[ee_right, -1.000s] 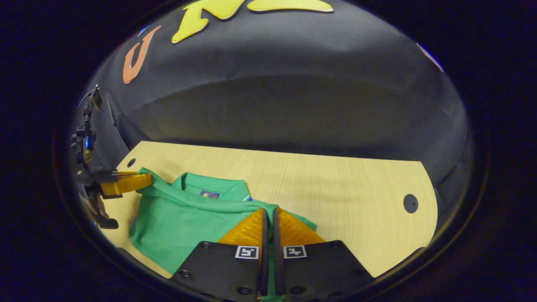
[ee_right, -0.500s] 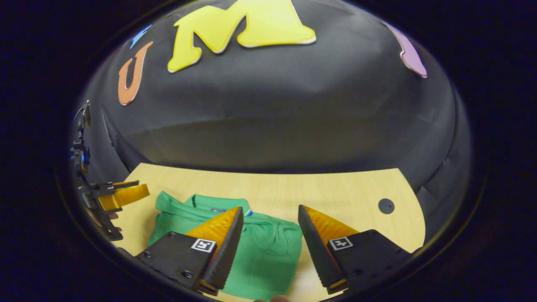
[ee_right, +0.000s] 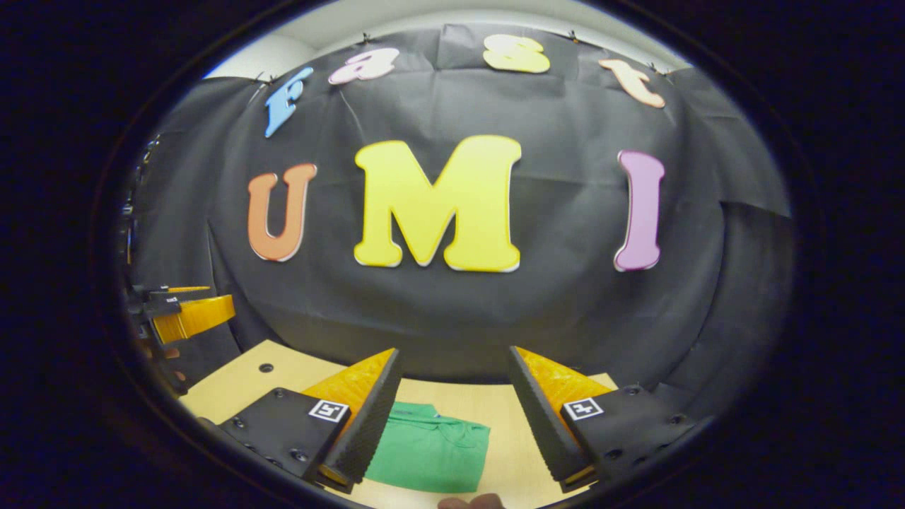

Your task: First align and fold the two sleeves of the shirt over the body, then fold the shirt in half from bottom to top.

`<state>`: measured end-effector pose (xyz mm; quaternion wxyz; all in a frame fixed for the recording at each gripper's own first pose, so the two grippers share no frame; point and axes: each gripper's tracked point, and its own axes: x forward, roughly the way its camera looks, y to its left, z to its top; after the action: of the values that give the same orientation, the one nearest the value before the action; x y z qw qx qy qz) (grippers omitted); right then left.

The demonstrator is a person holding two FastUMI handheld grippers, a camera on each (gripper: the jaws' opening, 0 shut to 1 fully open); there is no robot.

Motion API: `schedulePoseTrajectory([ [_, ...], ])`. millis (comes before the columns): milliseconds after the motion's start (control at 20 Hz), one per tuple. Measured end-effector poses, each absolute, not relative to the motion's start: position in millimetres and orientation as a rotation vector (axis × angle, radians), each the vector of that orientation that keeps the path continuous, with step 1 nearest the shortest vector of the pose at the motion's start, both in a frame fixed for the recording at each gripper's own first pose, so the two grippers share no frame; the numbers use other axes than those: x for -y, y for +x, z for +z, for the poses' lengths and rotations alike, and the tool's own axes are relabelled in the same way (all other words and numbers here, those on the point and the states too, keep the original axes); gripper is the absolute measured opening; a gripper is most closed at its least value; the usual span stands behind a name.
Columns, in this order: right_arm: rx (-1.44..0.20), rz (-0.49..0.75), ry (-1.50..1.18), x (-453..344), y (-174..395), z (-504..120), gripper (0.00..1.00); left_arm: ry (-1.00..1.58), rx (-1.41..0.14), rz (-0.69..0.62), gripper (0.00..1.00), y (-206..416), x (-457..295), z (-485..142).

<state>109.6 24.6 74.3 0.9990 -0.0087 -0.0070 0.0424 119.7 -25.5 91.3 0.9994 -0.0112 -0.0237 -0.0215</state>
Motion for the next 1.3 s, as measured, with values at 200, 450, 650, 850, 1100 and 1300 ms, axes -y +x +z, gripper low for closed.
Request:
schedulePoseTrajectory([
  [200, 0.099, 0.054, -0.047, -35, 45, 86, 0.96, -0.058, 0.091, -0.014, 0.98, 61, 34, 103],
  [450, 0.124, 0.026, -0.090, -36, -4, 70, 0.93, -0.024, 0.124, -0.011, 0.98, 9, 42, 87],
  [650, 0.127, 0.004, -0.072, -32, -29, 62, 0.96, -0.005, 0.124, -0.022, 0.98, -12, 49, 77],
  [850, 0.152, 0.010, -0.054, -40, -34, 68, 0.93, -0.009, 0.109, -0.042, 0.98, -18, 61, 70],
  [1100, 0.130, 0.040, -0.047, -50, -30, 61, 0.93, 0.016, 0.131, -0.039, 0.98, -15, 63, 75],
  [1300, 0.123, 0.043, -0.035, -49, -26, 58, 0.93, 0.021, 0.113, -0.023, 0.98, -11, 58, 71],
])
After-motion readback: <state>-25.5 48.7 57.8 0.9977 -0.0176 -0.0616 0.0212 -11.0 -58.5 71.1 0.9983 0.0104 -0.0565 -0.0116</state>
